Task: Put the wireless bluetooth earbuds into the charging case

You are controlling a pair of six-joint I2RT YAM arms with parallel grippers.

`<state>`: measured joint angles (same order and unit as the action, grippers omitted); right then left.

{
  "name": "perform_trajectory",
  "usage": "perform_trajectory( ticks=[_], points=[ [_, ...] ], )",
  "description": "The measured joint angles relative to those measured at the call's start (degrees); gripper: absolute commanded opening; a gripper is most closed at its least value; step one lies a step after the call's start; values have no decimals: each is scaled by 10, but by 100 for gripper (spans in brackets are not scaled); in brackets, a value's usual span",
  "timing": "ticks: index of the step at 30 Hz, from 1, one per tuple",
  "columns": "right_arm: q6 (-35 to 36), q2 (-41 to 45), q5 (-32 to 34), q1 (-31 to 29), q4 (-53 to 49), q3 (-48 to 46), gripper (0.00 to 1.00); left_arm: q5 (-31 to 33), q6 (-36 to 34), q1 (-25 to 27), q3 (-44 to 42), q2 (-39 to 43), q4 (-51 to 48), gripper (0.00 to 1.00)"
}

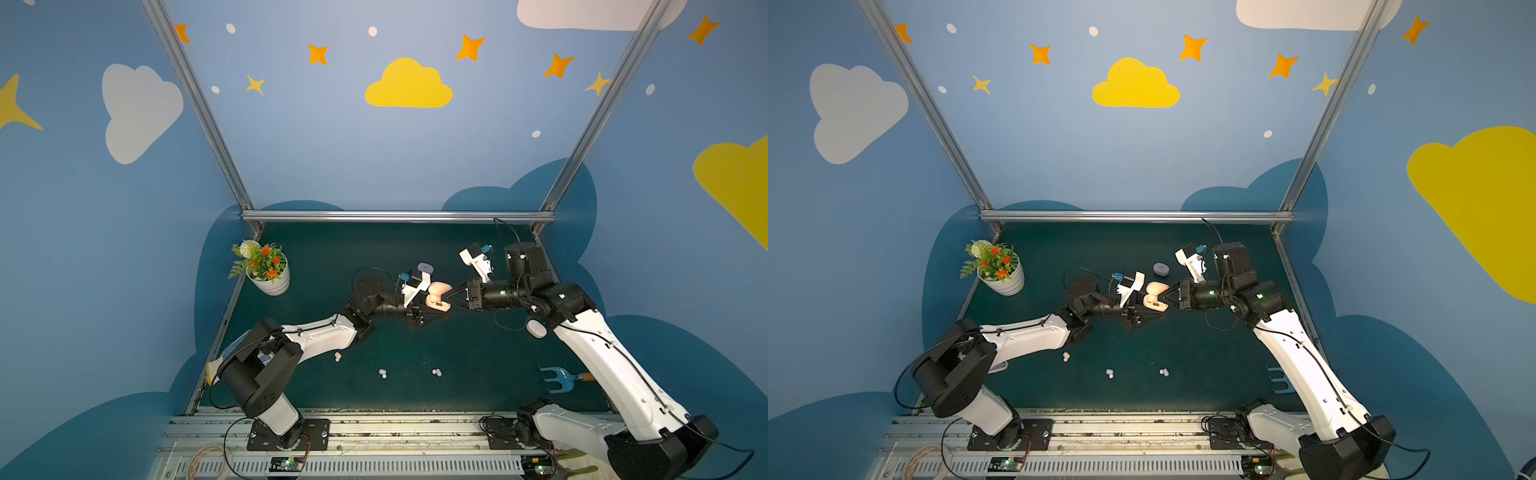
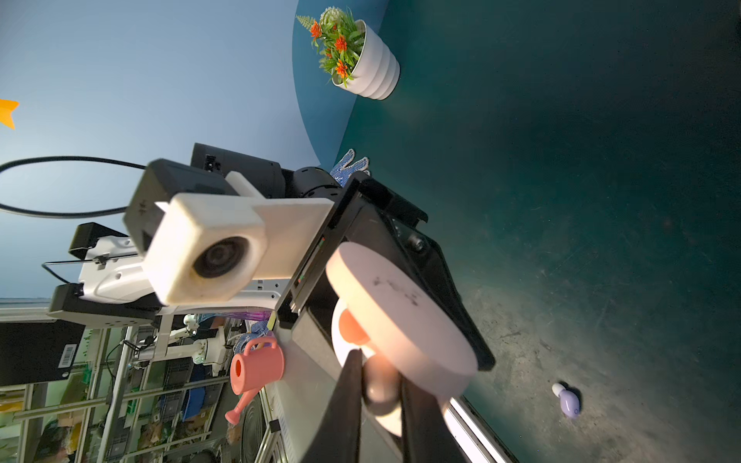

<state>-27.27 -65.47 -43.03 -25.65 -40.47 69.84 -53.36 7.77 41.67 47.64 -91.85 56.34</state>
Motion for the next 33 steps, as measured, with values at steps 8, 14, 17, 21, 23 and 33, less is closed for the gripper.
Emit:
perform_trajectory(
  ticks=[8,14,17,21,23,33],
  points=[
    [0,-2,7,-1,-1,0,28,0,0,0,0,5,-2,23],
    [2,-2,20,-3,-5,5,38,2,0,0,0,5,-10,23],
    [2,-2,26,-3,-10,11,43,4,0,0,0,5,-13,23],
    [2,-3,30,-4,-15,17,48,8,0,0,0,6,-13,23],
    [2,-5,31,-4,-21,24,50,10,0,0,0,6,-13,23],
    [3,-6,36,-10,-42,43,55,17,-9,-2,-2,6,-18,21]
  ],
)
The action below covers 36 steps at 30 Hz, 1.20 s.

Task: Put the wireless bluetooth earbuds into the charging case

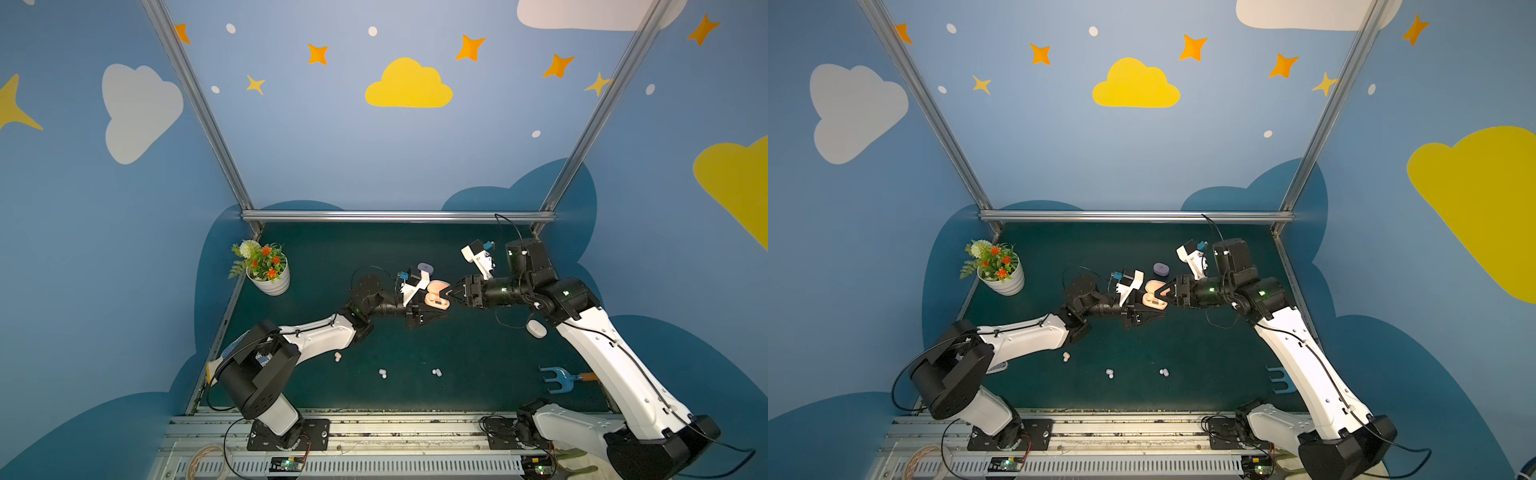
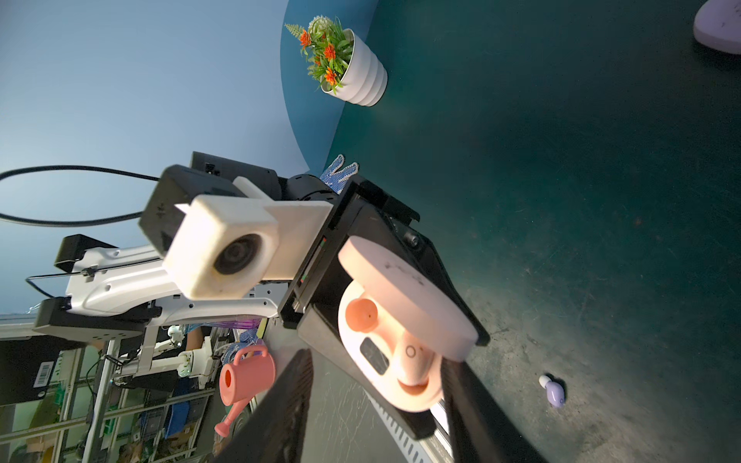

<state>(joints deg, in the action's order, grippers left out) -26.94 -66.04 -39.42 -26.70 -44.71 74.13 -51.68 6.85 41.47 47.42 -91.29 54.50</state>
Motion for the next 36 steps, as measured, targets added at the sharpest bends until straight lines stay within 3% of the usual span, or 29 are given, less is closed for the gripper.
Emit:
perform_trajectory(
  ticks=[9,17,27,36],
  points=[
    [-3,27,42,-51,-3,-37,57,12,18,-65,-42,3,-16,21],
    [-11,11,100,-136,41,-124,58,22,19,-151,-72,83,-104,21],
    [48,-179,200,-277,101,-101,59,21,4,-256,-71,160,-203,21],
    [115,-375,274,-367,111,42,60,6,-3,-343,-44,153,-239,21]
  ],
)
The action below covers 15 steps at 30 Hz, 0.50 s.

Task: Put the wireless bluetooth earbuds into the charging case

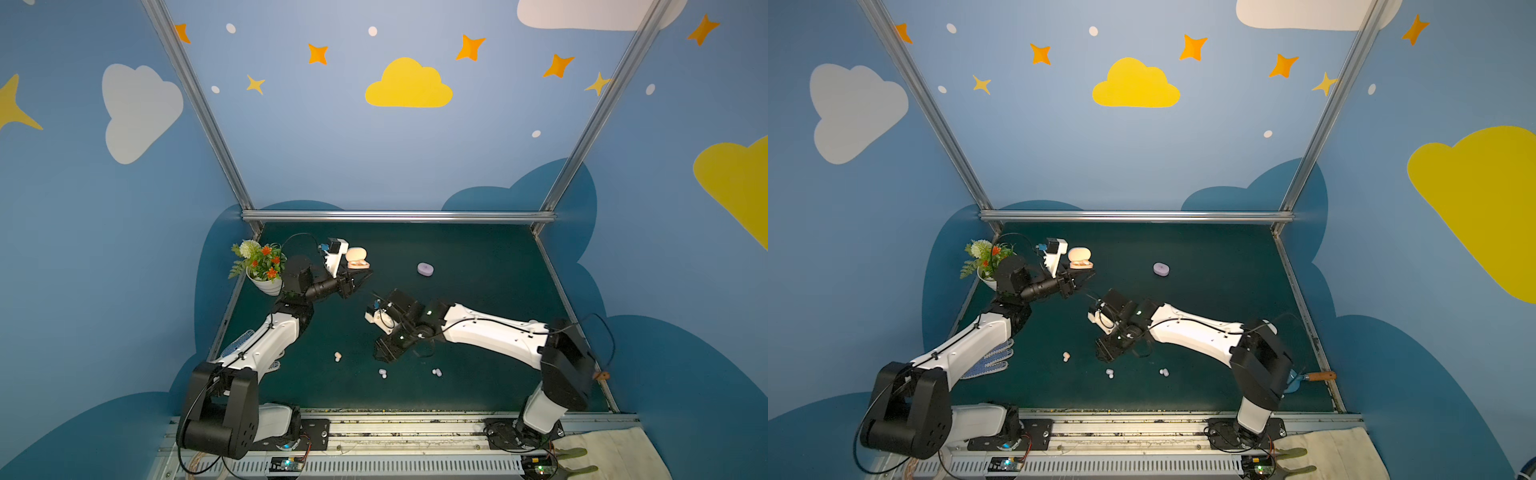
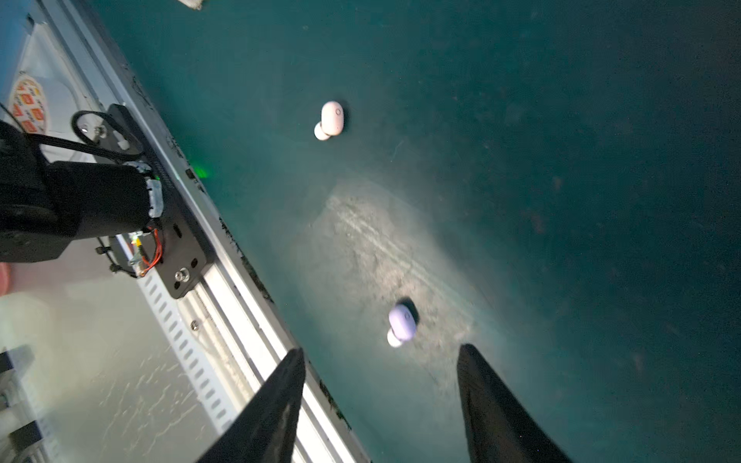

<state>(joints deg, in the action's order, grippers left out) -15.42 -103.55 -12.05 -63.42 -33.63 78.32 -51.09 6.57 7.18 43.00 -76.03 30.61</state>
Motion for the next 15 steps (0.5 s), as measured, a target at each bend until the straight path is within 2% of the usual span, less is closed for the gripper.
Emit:
perform_trajectory(
  ticks=[8,15],
  points=[
    [41,-168,26,-37,-26,173,60,-15,-1,-60,11,-22,-4,22],
    [59,-277,51,-60,-82,320,59,-28,12,-102,21,-35,5,21]
  ],
)
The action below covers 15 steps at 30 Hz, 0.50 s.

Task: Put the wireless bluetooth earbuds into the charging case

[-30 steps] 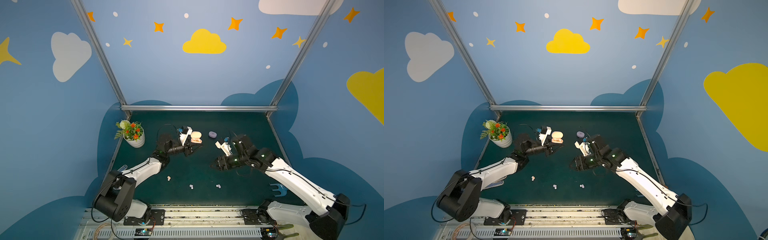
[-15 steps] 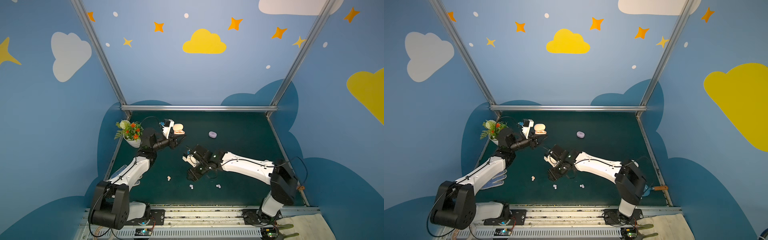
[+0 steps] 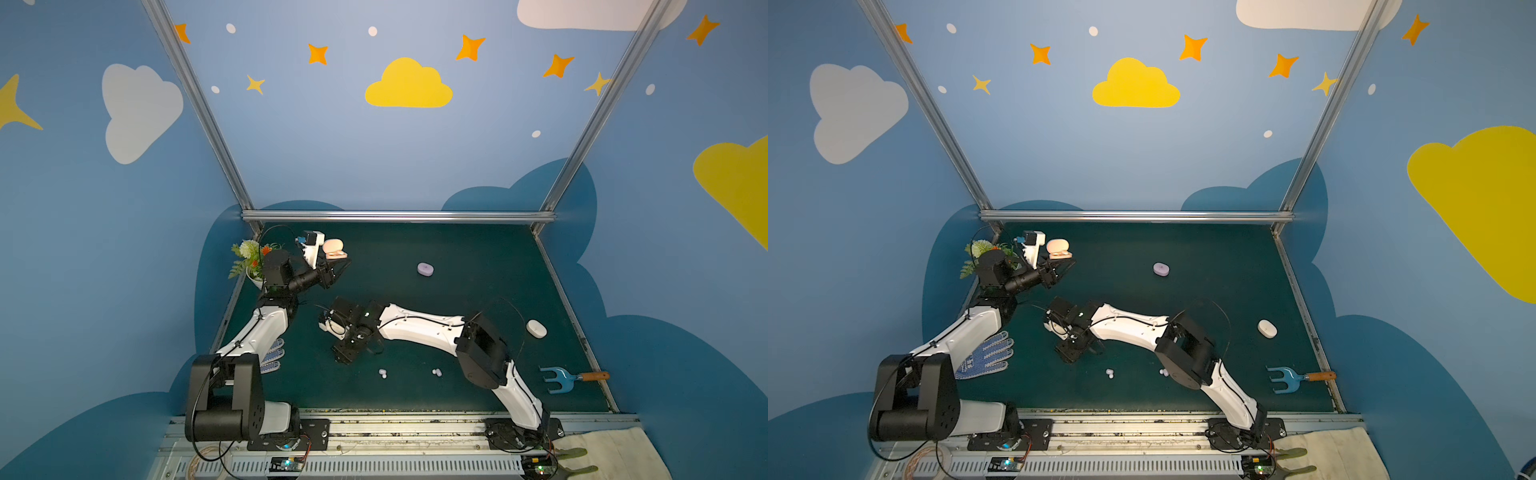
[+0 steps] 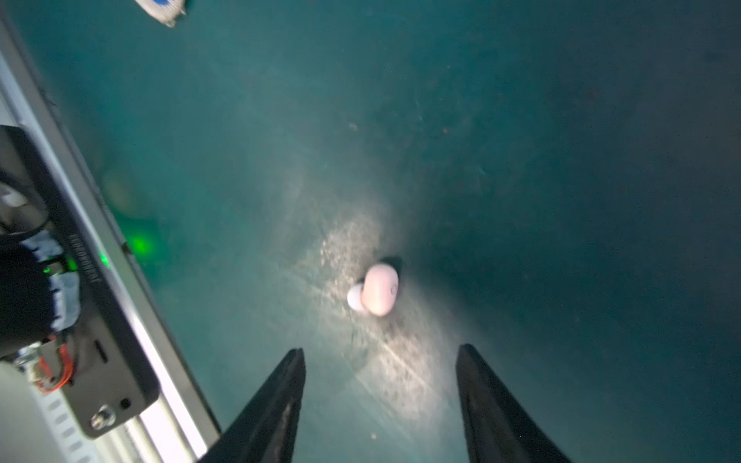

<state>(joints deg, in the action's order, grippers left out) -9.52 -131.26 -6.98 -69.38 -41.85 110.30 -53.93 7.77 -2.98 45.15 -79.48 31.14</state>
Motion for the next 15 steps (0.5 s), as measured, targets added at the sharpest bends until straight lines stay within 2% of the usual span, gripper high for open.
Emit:
perform_trajectory(
  ticks=[5,15],
  points=[
    [13,-54,31,-12,-42,69,59,-5,15,-22,7,-3,20,21],
    [23,-111,108,-20,-90,152,59,-11,22,-25,7,-3,29,21]
  ],
)
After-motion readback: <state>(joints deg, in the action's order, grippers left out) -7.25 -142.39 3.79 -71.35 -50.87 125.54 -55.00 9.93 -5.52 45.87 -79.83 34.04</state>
